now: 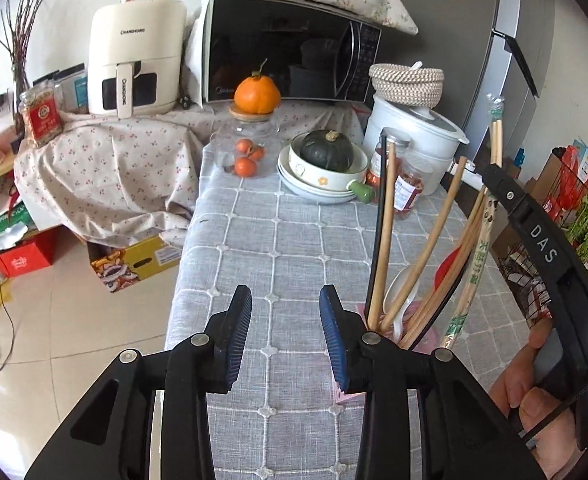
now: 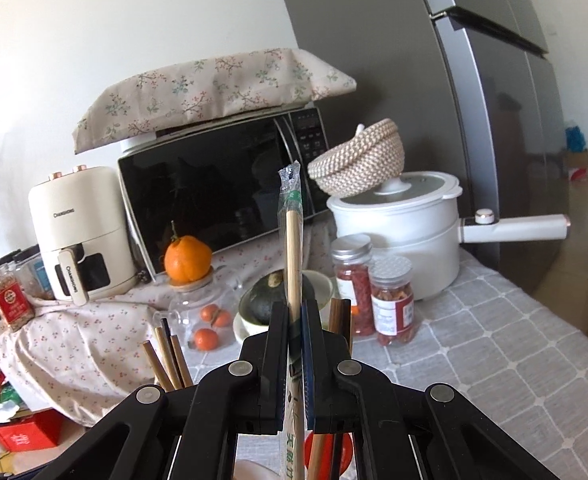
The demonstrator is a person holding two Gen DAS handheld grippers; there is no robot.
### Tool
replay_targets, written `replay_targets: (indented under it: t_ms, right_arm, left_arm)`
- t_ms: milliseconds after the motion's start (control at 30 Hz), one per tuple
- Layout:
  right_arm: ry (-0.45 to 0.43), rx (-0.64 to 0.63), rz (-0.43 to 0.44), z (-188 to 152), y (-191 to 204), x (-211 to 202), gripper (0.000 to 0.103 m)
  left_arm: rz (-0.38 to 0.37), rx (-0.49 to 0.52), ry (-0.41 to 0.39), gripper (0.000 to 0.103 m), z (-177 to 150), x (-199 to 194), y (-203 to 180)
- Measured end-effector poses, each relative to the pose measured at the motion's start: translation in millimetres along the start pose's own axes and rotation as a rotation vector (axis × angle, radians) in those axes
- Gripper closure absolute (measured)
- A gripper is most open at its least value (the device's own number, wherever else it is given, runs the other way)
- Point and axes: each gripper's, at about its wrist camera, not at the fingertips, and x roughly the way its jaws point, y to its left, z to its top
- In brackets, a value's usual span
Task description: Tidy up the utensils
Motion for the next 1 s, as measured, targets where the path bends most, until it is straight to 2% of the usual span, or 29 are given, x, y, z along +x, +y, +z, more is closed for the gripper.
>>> replay_targets:
  t_ms: [100, 233, 433, 567, 633, 700, 800, 900, 1000]
  right_arm:
    - [-0.044, -0.035, -0.033, -5, 10, -2, 0.099]
    - [-0.069, -0.073, -0.07, -14, 21, 0, 0.098]
    - [-0.063, -0.096, -0.095, -25, 21, -2, 0.097]
    - [-0.006, -0.056, -0.083, -25, 8, -7, 0.092]
    - [0.004, -0.07, -0.066, -24, 3, -13, 0.086]
    - [0.005, -0.085, -0.04, -21, 0, -22, 0.074]
    - [0.031, -0.092, 0.001, -13, -10, -34, 0.064]
    - [0.085, -0.083, 0.038, -4, -24, -42, 0.053]
    - [0.127, -0.077, 0.01, 4, -45, -48, 0.042]
  left_arm:
    - [-0.01, -0.028, 0.028, 0.065, -1, 5, 7]
    - [-0.006, -0.028, 0.024, 0.065, -2, 4, 10]
    - [0.017, -0.012, 0.022, 0.065, -4, 6, 11]
    - [0.018, -0.008, 0.023, 0.06, -4, 6, 10]
    - [0.019, 0.001, 0.018, 0.054, -5, 5, 7]
    - [0.02, 0.015, 0.017, 0.052, -7, 4, 3]
    - [0.018, 0.026, 0.018, 0.049, -9, 1, -3]
    - [0.033, 0.029, 0.019, 0.038, -12, -4, -12]
    - [0.04, 0.031, 0.023, 0.033, -15, -12, -24]
